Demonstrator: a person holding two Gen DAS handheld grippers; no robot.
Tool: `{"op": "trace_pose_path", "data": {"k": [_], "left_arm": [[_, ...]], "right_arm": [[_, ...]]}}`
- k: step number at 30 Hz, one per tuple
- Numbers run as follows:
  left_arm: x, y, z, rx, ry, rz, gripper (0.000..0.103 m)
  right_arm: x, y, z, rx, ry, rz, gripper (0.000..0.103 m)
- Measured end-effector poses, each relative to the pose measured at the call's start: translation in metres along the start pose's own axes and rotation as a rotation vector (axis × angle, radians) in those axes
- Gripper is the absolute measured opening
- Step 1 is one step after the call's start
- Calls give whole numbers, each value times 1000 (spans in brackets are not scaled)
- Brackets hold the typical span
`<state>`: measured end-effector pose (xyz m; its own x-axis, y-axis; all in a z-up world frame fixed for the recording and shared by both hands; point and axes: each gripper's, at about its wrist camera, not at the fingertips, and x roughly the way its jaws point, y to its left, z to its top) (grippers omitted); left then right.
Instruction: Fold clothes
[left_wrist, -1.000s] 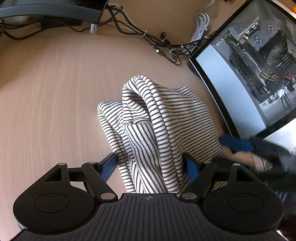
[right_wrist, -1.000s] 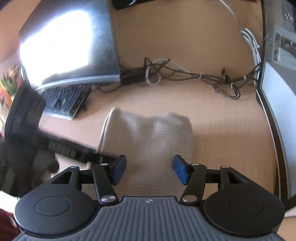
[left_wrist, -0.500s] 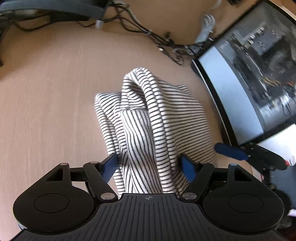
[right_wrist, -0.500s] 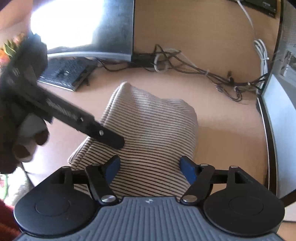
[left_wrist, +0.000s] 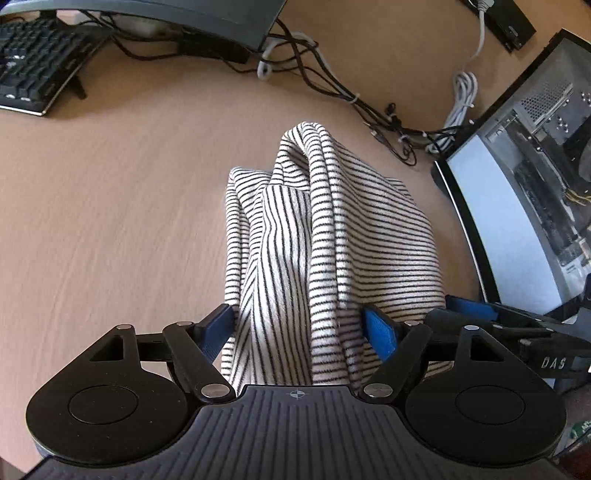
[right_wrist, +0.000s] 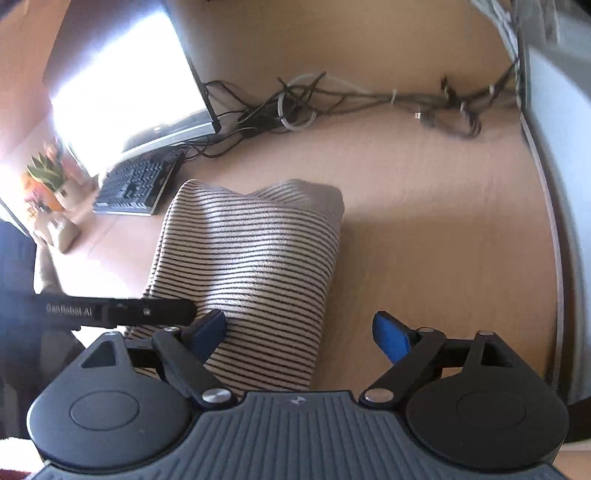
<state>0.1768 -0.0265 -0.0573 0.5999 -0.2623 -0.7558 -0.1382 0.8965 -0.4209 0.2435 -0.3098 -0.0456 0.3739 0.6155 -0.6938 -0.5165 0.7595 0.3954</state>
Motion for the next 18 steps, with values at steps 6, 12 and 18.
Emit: {"op": "trace_pose_path", "data": {"k": [6, 12, 18], "left_arm": [[-5, -19, -10, 81, -9, 46, 81], [-7, -13, -12, 64, -6, 19, 77], [-15, 18, -3, -52, 2, -61, 66]], "right_arm": [[18, 3, -5, 21, 34, 109, 87], [30, 8, -6, 18, 56, 152, 80], [41, 17, 18, 50, 46, 200, 64]]}}
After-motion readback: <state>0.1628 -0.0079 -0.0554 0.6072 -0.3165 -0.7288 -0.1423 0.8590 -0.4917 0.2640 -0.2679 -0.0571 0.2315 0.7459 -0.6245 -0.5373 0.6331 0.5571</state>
